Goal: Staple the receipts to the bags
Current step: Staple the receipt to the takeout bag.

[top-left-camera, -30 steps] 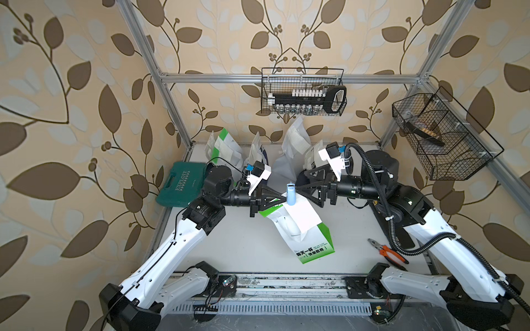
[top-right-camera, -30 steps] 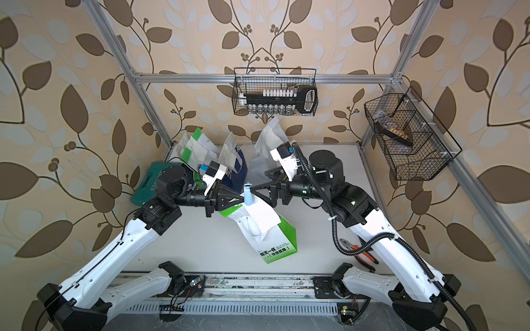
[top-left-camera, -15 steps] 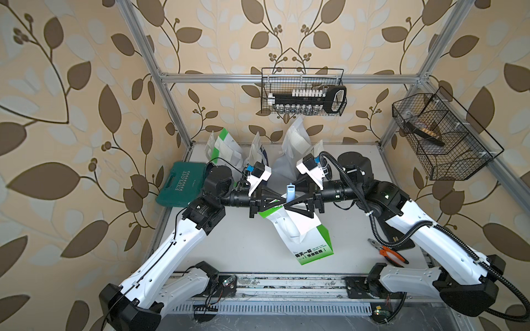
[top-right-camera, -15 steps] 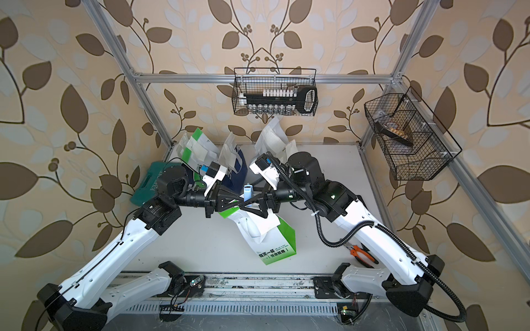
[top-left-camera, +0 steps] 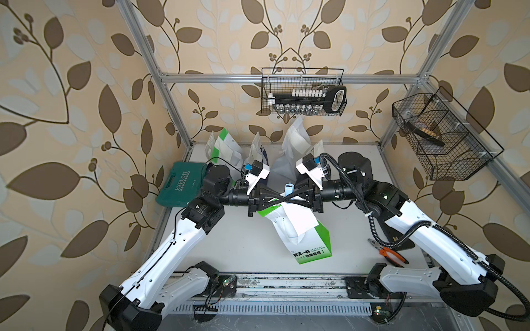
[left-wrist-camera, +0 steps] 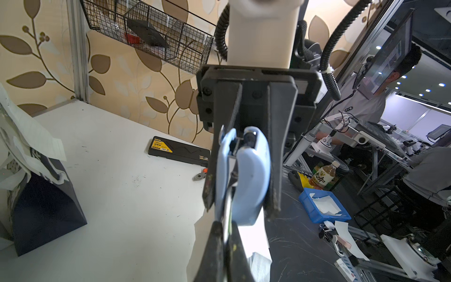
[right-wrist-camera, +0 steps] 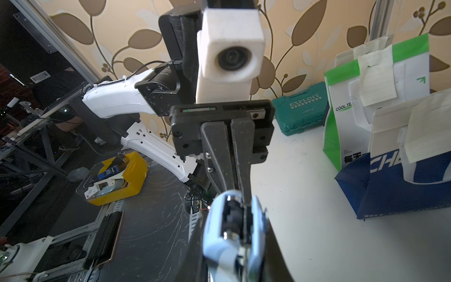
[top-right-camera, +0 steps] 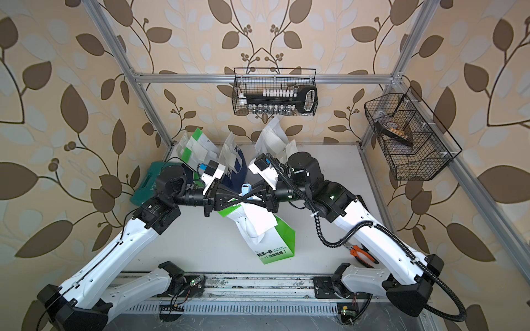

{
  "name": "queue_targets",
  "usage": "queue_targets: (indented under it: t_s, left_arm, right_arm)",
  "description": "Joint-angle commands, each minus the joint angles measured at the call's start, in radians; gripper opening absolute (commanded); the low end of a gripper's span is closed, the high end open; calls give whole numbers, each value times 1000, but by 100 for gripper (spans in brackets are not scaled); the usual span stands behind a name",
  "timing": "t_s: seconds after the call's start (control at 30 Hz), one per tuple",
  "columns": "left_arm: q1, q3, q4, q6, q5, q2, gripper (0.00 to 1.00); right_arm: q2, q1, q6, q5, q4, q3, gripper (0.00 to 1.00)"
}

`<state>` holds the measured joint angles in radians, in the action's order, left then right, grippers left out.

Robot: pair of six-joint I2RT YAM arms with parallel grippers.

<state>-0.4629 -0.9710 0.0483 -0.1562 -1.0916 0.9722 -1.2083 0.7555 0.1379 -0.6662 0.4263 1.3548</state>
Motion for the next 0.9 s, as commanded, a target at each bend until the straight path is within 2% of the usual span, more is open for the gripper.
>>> queue_targets:
  t_s: [0.0, 0.13, 0.17, 0.2, 0.23, 0.27, 0.3, 0.43, 0.7, 0.87]
  left_arm:
    - [-3, -36, -111, -37, -40, -31, 0]
    - [-3, -36, -106, -36, -33, -35, 0]
    - [-3, -37, -99, -31, -30, -35, 0]
    - [-3, -38, -93, -27, -25, -35, 0]
    - [-3, -38, -87, -21, -19, -37, 0]
    - [-3, -38, -82, -17, -12, -39, 0]
    - [-3, -38, -78, -12, -8, -42, 0]
    - [-5, -41, -61, -1, 9, -46, 0]
    - [-6, -49, -30, 20, 53, -51, 0]
    - [-14, -60, 4, 36, 109, -50, 0]
  right_arm:
    - [14, 5, 6, 36, -62, -45, 0]
    - [8, 5, 17, 52, -67, -36, 0]
    - [5, 6, 21, 90, -55, -28, 11]
    - [6, 6, 23, 96, -56, -27, 32]
    - [7, 6, 22, 89, -52, -21, 46]
    - [10, 8, 24, 98, -45, -15, 59]
    - [15, 11, 25, 110, -46, -12, 68]
    - [26, 14, 29, 142, -39, 9, 79]
    - [45, 13, 26, 223, -22, 50, 87]
    - [60, 13, 45, 318, -40, 83, 87]
